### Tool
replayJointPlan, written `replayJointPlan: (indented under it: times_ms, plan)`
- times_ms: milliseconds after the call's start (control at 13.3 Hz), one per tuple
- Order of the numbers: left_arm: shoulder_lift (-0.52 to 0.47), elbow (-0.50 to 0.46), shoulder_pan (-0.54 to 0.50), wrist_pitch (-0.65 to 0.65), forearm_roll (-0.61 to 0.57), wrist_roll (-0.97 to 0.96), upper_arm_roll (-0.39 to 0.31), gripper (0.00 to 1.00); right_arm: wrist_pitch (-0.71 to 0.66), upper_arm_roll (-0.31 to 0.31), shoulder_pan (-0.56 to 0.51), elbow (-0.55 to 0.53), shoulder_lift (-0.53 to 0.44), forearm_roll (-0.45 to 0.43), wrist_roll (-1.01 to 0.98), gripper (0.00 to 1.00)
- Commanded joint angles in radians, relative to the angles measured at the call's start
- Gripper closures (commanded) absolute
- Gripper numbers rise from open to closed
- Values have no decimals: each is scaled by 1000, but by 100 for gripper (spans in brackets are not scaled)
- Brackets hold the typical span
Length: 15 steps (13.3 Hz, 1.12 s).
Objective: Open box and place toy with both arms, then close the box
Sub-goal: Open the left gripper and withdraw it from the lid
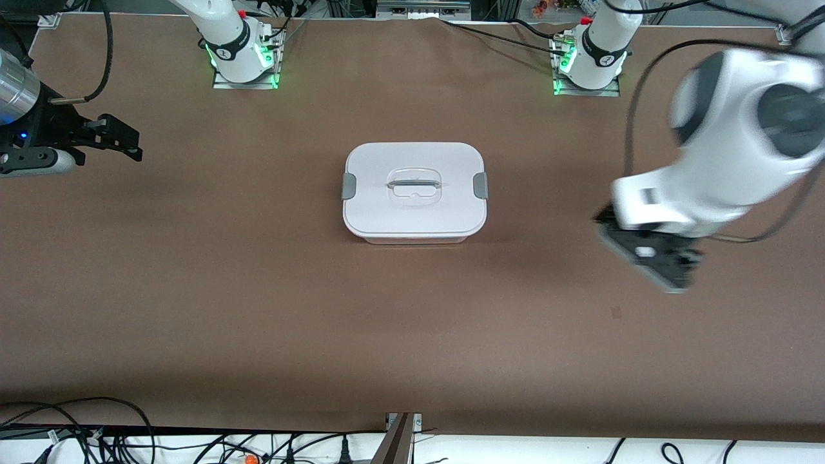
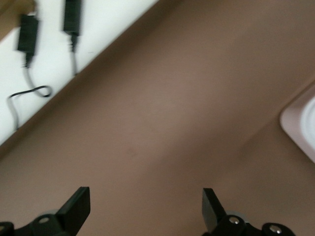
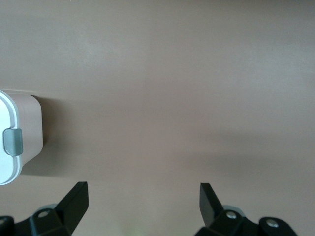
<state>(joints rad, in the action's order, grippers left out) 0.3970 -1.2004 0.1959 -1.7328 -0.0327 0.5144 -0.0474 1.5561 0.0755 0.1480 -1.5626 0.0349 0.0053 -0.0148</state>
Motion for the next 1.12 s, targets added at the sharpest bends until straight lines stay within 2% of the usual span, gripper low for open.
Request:
replayJointPlan:
  times_ms: [0, 225, 375, 450, 675, 900, 1050]
  plan:
    - [-104, -86, -65, -59, -21, 10, 1, 0, -10, -8, -8, 13, 3, -2, 12, 0]
    - [-164, -189, -137, -80, -17, 6, -12, 0, -10, -8, -8, 13, 3, -2, 12, 0]
    - [-222, -255, -200, -67, 43, -28, -14, 0, -7, -8, -8, 13, 3, -2, 10, 0]
    - [-237, -261, -208, -15, 46, -97, -14, 0, -7, -8, -8, 13, 3, -2, 10, 0]
    - [-280, -261, -207, 198, 48, -498, -11, 0, -7, -8, -10, 13, 3, -2, 10, 0]
    - [-316, -283, -207, 248, 48, -505, -3, 0, -7, -8, -8, 13, 3, -2, 10, 0]
    - [-299, -277, -197, 248, 48, -507, -3, 0, -7, -8, -8, 13, 3, -2, 10, 0]
